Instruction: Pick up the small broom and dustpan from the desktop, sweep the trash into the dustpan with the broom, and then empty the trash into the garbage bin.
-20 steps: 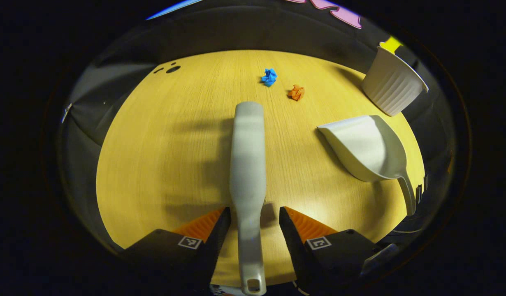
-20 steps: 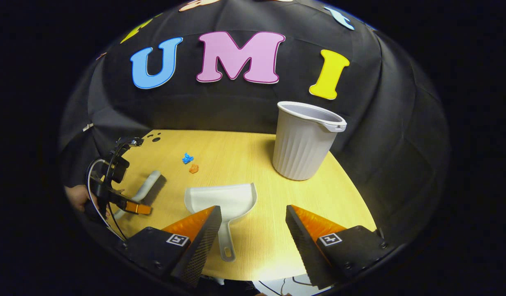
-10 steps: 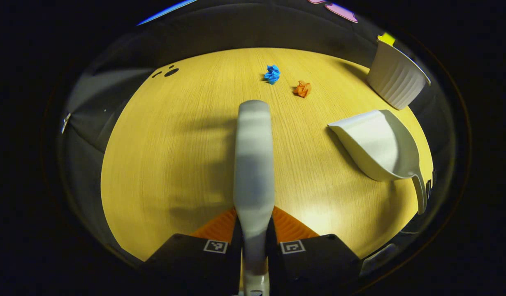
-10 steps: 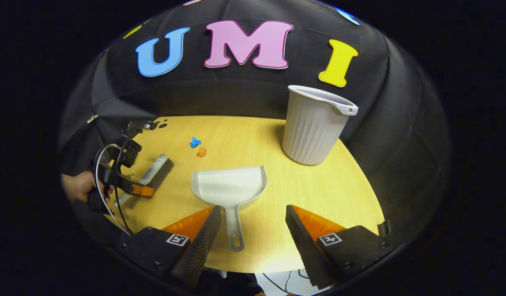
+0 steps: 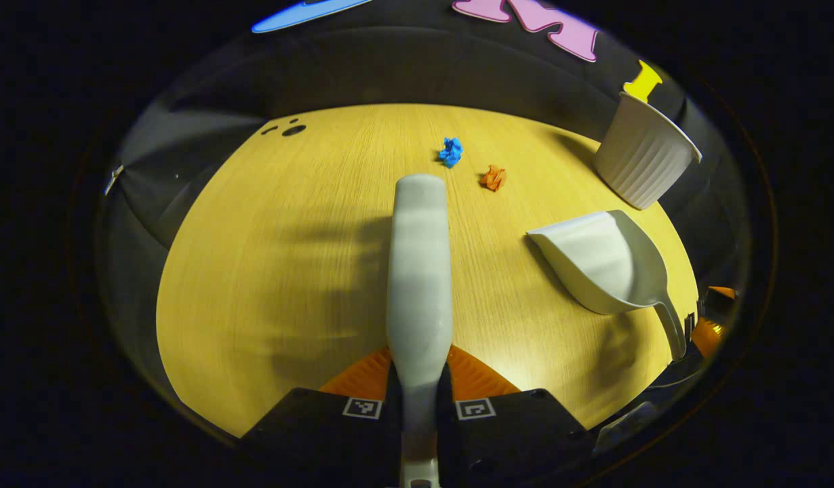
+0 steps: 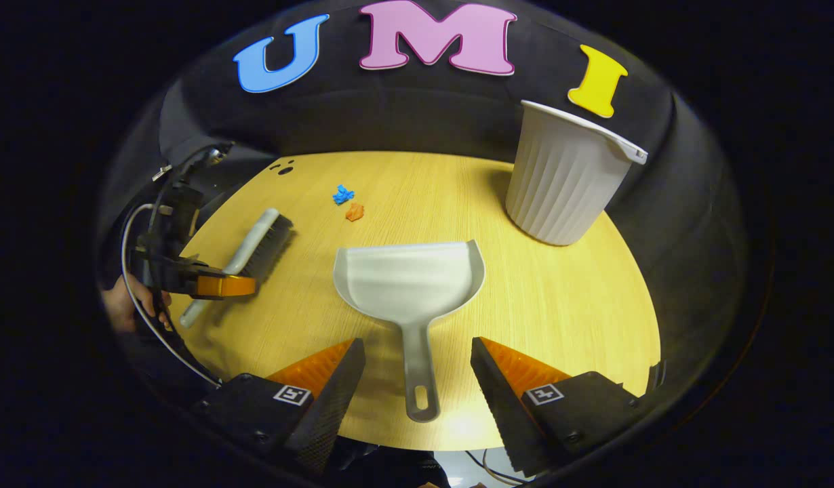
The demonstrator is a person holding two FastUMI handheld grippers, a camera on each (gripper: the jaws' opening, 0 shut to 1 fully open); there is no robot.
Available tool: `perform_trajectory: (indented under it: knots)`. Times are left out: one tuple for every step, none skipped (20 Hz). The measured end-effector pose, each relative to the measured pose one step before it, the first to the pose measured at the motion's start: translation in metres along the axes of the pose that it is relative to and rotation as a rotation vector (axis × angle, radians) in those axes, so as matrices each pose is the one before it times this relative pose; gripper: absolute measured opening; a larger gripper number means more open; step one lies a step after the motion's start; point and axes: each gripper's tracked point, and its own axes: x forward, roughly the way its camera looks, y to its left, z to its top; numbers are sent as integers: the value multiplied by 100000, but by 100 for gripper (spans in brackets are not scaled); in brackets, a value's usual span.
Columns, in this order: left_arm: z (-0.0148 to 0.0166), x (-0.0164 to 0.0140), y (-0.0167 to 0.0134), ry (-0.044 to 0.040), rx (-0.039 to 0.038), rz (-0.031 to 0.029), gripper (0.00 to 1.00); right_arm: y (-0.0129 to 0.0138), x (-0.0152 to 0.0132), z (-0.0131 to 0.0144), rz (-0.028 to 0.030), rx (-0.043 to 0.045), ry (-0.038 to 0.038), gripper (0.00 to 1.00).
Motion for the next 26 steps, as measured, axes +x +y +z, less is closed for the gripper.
perform_trajectory:
  knots:
    - [385, -709, -196, -2200, 1022, -508, 25, 49, 550, -197, -67, 2857, 2053, 98]
    - [466, -678, -165, -2179, 1089, -93, 25, -4, 376, -151, -64, 2438, 1831, 98]
    - [311, -545, -113, -1809, 1206, -90, 25, -131, 442, -192, -459, 1659, 1766, 98]
    - [291, -660, -193, -1386, 1220, -8, 25, -142, 624, -234, -828, 593, 1946, 98]
    - [151, -751, -49, -1184, 787, 350, 24, -69, 590, -318, -795, -291, 2134, 98]
    - [114, -651, -18, -551, 7, 249, 25, -35, 580, -312, -687, -611, 1788, 99]
    - [-33, -591, -93, -363, -750, -108, 25, -61, 541, -275, -593, -835, 1709, 99]
    - [-22, -396, -3, -156, -323, 361, 25, -48, 771, -211, -622, -809, 1579, 99]
    - [-54, -334, 334, -444, 614, 1488, 25, -30, 821, -267, -579, -648, 1874, 99]
    - [-9, -388, 316, -28, 704, 1595, 24, 179, 760, -188, -78, -40, 1971, 99]
    - [-199, -318, 201, 232, 259, 922, 25, -57, 678, -107, -855, 426, 1283, 99]
    - [-55, -349, 109, -36, -252, 473, 25, 168, 678, -107, 152, 376, 1102, 99]
    - [-113, -216, 211, 198, -570, 711, 25, 87, 610, -111, 202, -206, 1359, 99]
    - [-221, -128, 418, 505, -1181, 982, 25, 54, 572, -77, 266, -721, 1361, 96]
    - [-128, 12, 40, 485, -1218, 745, 25, -90, 546, -4, -306, -1202, 1112, 94]
    - [-131, -102, 252, 630, -1344, 698, 25, -34, 548, -128, -184, -838, 1289, 90]
    - [-163, -132, 276, 516, -1042, 815, 24, -45, 323, -174, -482, -235, 1443, 88]
    - [-45, -116, 303, 217, -736, 878, 24, 298, 116, 18, 961, 1175, 962, 82]
    - [-79, -61, 284, 85, -599, 938, 25, 191, 517, 321, 281, 2004, -589, 81]
    - [4, -41, 169, 52, -489, 825, 24, 271, 46, 139, 449, 729, 187, 78]
    - [-116, -24, 98, 280, -631, 680, 25, 49, -185, 138, 423, 100, -536, 76]
    - [-123, 29, 99, 404, -729, 410, 25, 86, -54, 68, -46, -853, 72, 74]
    - [-225, 52, 96, 527, -816, 401, 25, 84, 169, -100, 790, -1368, 883, 68]
    - [-174, 98, -36, 740, -900, 284, 25, 351, 19, 154, 1366, -2085, -31, 58]
    - [-215, 297, -18, 810, -984, 174, 25, 102, 323, -114, 1145, -2536, 244, 48]
    - [-171, 265, -144, 767, -1016, -132, 26, -75, -394, -132, 689, -1115, 468, 39]
